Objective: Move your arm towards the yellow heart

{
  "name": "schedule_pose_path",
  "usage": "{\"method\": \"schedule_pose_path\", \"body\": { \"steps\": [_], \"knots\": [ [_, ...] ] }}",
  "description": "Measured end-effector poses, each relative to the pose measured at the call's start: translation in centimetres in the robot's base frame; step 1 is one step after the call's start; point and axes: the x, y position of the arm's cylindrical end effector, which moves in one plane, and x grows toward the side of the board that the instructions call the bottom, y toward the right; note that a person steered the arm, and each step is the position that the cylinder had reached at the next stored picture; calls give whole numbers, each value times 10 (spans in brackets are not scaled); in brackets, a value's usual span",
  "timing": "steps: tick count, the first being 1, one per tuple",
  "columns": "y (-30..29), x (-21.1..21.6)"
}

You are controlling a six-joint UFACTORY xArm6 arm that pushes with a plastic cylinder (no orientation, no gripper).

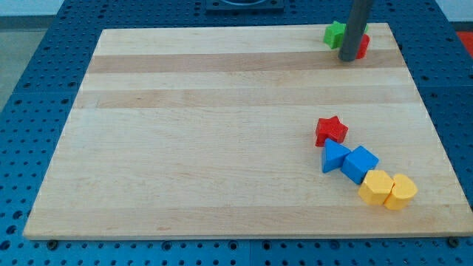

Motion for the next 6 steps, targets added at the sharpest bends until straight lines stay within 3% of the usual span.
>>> {"method": "schedule_pose_path", "body": {
  "steps": [1,4,6],
  "knots": [
    [0,10],
    [4,132],
    [50,186]
  ]
}}
